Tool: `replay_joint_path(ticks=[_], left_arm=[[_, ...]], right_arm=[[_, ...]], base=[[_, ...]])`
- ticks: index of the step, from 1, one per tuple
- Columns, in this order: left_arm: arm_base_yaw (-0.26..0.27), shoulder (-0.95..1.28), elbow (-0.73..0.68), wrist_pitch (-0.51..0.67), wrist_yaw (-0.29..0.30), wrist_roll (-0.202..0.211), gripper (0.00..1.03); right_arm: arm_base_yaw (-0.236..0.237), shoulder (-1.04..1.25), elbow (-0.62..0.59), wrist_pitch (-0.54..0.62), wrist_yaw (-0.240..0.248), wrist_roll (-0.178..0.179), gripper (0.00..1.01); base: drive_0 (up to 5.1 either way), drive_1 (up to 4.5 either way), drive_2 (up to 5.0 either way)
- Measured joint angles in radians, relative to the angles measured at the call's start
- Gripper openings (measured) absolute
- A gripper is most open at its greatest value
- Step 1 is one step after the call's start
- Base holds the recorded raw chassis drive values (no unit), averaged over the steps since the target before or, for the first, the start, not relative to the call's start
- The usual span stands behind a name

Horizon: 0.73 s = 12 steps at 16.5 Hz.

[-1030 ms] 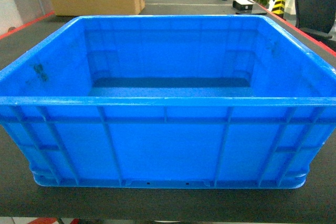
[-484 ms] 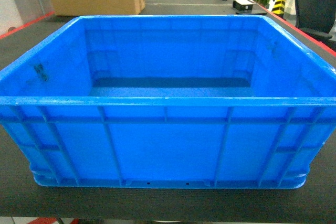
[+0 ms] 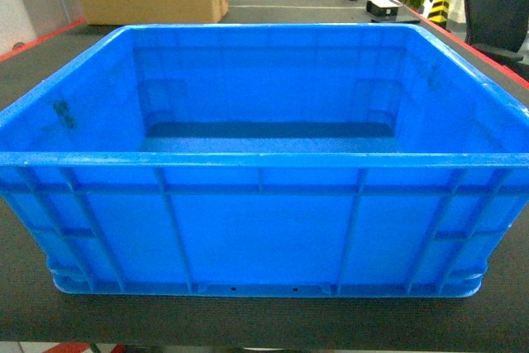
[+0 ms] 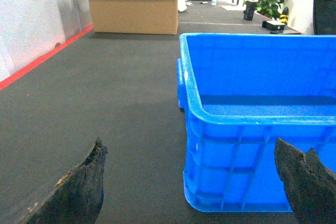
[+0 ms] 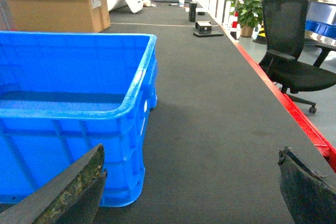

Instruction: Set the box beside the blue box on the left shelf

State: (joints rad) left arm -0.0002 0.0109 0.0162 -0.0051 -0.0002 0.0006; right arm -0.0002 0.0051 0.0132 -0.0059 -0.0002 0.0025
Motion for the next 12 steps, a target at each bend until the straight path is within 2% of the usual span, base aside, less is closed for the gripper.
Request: replay_joint_path(ticks=[12], left_arm=[[0.000,0.000,0.000,0.000,0.000,0.000,0.98]], right_arm=[[0.000,0.000,0.000,0.000,0.000,0.000,0.98]], base=[[0.0,0.00,0.0]])
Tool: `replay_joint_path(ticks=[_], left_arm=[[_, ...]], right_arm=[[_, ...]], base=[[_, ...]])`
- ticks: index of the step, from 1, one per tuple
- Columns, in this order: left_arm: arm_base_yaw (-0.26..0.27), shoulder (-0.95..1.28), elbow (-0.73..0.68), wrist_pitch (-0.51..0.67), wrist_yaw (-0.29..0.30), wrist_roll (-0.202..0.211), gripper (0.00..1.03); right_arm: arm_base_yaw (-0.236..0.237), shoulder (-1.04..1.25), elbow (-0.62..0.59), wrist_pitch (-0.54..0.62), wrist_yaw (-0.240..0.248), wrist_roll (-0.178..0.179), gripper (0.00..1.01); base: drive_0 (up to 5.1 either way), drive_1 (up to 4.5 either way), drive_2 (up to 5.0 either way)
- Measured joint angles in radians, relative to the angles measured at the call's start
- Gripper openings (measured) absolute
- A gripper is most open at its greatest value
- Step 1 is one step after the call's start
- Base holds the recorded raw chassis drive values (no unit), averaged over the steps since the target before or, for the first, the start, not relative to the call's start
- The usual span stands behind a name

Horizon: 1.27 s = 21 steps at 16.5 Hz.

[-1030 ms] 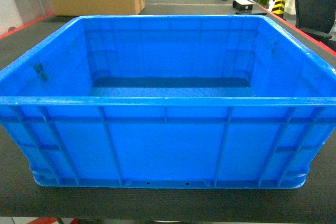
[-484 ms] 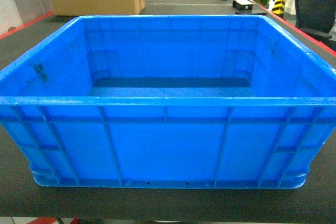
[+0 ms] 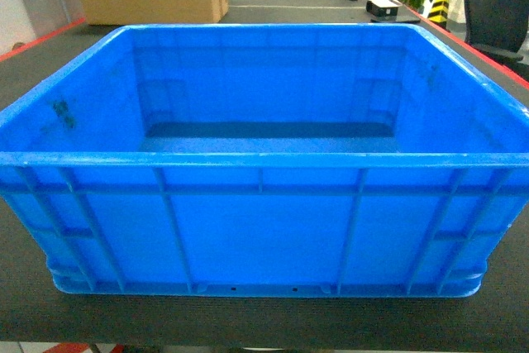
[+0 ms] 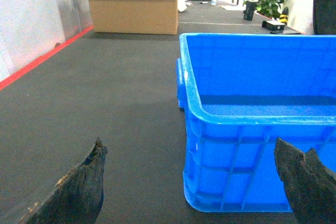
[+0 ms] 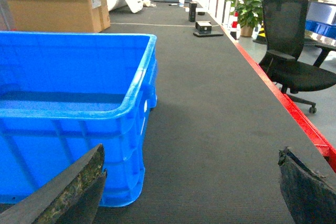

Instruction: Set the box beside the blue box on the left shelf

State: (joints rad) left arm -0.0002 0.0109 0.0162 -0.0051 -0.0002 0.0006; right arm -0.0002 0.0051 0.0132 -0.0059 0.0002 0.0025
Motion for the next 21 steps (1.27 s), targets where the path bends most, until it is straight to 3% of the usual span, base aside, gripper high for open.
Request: replay_joint_path(ticks=[3,4,5,6,8,10,12,14,16,21], left_arm=[[0.000,0.000,0.000,-0.001,-0.001,0.000,0.98],[-0.070,0.037,0.012,-0.058,-0.154,-0.006,0.98],[-0.127,0.119,0.020,-0.022,-0.283,-0.010,0.98],[-0.102,0.205,0.025,0.071,-0.310,0.002,0.98],[-0.032,0.508,0.174,0.330,-0.227,0.049,0.98],[-0.013,0.814,0.376,0.460,-0.151,0.068,0.98],[-0.002,1.069,0.517,0.423,-0.134,0.048,0.98],[-0.001,1.252,0.648,0.322,-0.109,-0.002,0.98],[-0.018,1.356,0.757,0.264,-0.112,-0.013,0.98],[-0.030,1.526,0.818,0.225,-0.120,-0.054,0.98]], right_arm=[[0.002,0.002,0.001,-0.010,0.009,0.000,0.98],[0.035,0.043,0.018,-0.084,0.085,0.009,0.98],[0.039,0.096,0.019,-0.064,0.092,0.019,0.98],[0.021,0.160,0.029,0.013,0.074,0.021,0.98],[0.000,0.435,0.183,0.201,0.004,0.014,0.98],[0.003,0.722,0.405,0.207,-0.057,0.008,0.98],[0.023,0.969,0.555,0.181,-0.076,0.030,0.98],[0.054,1.188,0.694,0.142,-0.080,0.080,0.98],[0.087,1.352,0.809,0.085,-0.095,0.124,0.98],[0.135,1.585,0.928,0.024,-0.053,0.164,0.98]], base=[[0.0,0.00,0.0],[0.0,0.00,0.0],[0.0,0.00,0.0],[0.0,0.00,0.0],[0.0,0.00,0.0],[0.0,0.00,0.0],[0.0,0.00,0.0],[0.0,0.00,0.0],[0.0,0.00,0.0],[0.0,0.00,0.0]])
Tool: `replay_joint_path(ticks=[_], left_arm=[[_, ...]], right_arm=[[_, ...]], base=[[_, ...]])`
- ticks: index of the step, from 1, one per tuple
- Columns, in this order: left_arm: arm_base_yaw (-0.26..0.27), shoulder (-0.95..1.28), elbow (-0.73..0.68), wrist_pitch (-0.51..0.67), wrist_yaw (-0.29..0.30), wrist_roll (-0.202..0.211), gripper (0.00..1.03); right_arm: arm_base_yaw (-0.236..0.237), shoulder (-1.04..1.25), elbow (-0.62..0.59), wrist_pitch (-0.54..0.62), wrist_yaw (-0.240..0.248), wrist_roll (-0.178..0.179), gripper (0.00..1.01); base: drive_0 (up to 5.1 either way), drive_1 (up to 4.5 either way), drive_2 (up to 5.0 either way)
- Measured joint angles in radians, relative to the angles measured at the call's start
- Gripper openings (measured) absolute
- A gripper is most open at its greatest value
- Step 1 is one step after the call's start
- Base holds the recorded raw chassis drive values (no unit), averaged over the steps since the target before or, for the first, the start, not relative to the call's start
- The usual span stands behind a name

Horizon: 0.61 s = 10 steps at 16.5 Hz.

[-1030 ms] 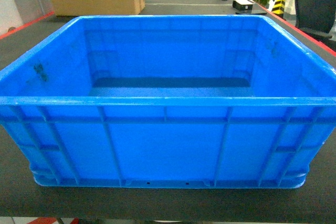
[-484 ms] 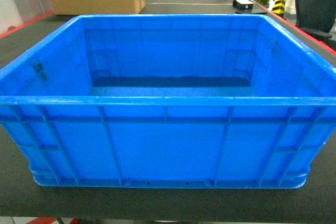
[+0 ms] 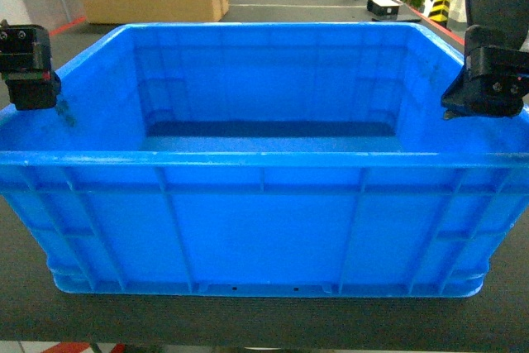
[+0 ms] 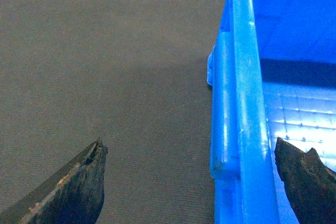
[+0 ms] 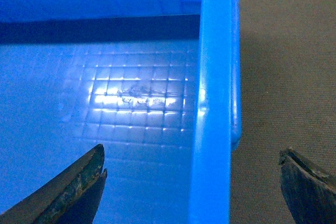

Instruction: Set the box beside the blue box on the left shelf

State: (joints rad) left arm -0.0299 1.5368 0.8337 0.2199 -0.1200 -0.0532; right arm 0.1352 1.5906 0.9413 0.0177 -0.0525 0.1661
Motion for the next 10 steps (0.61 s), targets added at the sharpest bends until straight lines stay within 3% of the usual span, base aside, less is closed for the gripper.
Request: replay_joint_path(ticks=[7,9,10], left_arm=[[-0.019,0.031,0.019,-0.019,-0.003,0.002,0.98],[-0.022,0.031,0.020,-0.028,-0.011,0.006,0.85],[-0.022,0.031,0.024,-0.042,-0.010,0.006,0.74]], right_arm=[[0.008,0.042,0.013,0.001,0.031,-0.012,0.98],[0.008,0.043,0.013,0.002,0.038,-0.028,0.97],[0.007,0.044,0.013,0.001,0.039,-0.034,0.86]], base=[[0.0,0.00,0.0],[0.0,0.00,0.0],[0.0,0.00,0.0]])
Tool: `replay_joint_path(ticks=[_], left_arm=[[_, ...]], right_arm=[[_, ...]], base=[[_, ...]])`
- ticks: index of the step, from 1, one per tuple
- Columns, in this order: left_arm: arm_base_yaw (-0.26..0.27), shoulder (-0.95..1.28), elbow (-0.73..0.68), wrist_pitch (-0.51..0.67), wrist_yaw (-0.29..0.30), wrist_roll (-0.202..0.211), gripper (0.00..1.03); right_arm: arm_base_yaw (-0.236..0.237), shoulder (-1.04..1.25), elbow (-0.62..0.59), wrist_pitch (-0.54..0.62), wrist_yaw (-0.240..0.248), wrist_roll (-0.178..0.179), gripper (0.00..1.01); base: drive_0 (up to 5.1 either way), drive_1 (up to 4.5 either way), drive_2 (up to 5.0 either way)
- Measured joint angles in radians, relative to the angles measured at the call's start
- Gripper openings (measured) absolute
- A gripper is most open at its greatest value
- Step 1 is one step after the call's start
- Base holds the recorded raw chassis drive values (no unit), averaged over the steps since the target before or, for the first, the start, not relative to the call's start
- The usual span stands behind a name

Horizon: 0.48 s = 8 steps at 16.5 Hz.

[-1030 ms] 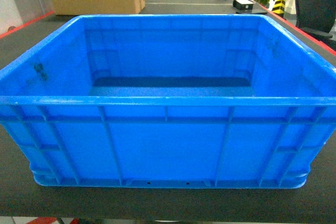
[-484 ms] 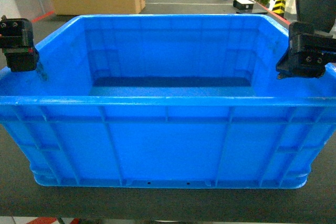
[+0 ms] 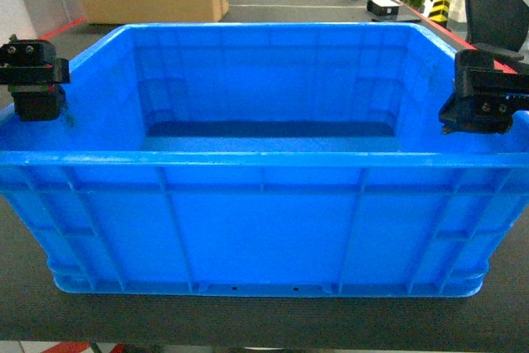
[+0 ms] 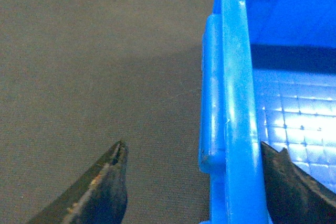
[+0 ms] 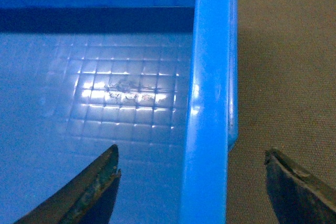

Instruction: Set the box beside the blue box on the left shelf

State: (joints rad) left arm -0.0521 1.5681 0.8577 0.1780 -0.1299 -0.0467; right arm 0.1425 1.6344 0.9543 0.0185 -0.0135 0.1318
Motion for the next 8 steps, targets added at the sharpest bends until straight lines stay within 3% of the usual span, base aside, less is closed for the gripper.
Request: replay_joint_path(ticks=[5,7,8], left_arm=[[-0.026,0.026,0.019,-0.055,0.018,-0.007,0.23],[-0.027,0.030,0.029,-0.060,0.011,-0.021,0.16],[-0.032,0.030,0.029,-0.052,0.003,-0.026,0.15]], right_arm=[[-0.006,0.003,-0.002,-0.007,0.002,-0.010,0.35],[-0.010,0.009,-0.002,-0.008,-0.013,-0.003,0.15],[-0.005,0.009,-0.002,-0.006,0.003,0.010,0.10]], base=[[0.0,0.00,0.0],[0.0,0.00,0.0],[0.0,0.00,0.0]])
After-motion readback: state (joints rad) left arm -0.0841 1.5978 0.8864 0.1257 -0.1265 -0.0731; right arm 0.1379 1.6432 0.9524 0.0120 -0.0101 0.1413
